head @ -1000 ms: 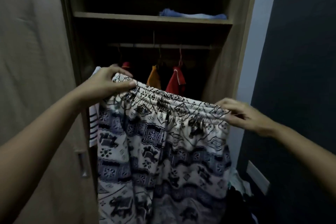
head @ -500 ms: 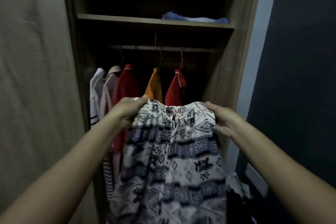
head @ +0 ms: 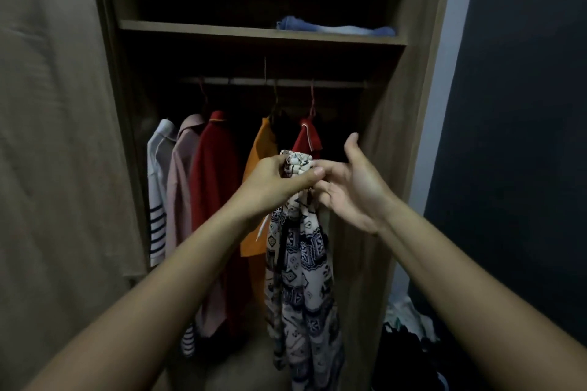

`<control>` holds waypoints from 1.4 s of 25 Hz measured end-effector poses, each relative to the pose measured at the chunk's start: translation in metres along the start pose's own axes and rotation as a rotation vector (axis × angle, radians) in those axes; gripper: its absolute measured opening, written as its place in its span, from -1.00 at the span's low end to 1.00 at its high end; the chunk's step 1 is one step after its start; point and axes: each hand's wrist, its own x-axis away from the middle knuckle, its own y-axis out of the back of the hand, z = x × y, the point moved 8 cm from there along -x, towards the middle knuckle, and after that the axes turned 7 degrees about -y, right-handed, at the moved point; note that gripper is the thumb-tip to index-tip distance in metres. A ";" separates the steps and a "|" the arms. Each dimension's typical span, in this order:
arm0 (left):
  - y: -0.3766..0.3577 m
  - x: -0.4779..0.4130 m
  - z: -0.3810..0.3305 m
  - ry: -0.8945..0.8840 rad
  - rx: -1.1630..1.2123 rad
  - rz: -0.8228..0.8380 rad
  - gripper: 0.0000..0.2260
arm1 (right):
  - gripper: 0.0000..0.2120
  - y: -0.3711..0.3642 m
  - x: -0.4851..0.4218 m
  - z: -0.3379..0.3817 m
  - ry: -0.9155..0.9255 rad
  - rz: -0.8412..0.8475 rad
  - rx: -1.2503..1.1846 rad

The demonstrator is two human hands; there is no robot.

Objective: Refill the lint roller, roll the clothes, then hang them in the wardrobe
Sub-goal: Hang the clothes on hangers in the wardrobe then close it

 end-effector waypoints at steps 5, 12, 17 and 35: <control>0.027 -0.008 -0.004 -0.024 0.166 -0.090 -0.82 | -0.37 0.034 -0.003 0.007 0.153 -0.341 0.529; 0.050 -0.004 -0.026 -0.367 -0.345 0.106 -0.81 | -0.73 0.035 -0.016 0.016 0.371 -0.377 0.558; 0.044 -0.007 -0.056 -0.538 -0.649 -0.052 -0.78 | -0.62 0.036 0.003 0.035 0.492 -0.450 0.441; 0.171 -0.024 0.017 -0.259 -0.114 -0.504 -0.79 | -0.86 0.137 0.061 -0.098 -0.057 -0.380 0.832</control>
